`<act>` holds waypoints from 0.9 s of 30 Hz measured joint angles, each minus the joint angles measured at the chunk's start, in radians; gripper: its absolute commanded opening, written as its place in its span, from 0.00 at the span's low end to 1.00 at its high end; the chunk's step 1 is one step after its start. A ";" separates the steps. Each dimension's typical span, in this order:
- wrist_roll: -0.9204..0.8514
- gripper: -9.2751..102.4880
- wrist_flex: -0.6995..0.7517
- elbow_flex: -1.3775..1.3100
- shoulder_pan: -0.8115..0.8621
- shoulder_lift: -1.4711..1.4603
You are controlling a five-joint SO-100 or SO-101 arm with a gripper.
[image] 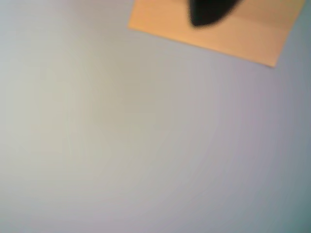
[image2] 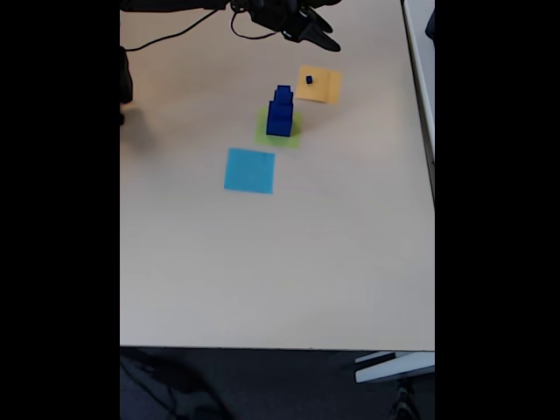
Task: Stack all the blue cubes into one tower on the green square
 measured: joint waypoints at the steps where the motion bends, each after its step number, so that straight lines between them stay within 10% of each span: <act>1: 0.020 0.30 0.000 -0.015 -0.012 -0.026; 27: 0.235 0.28 -0.115 -0.037 -0.146 -0.295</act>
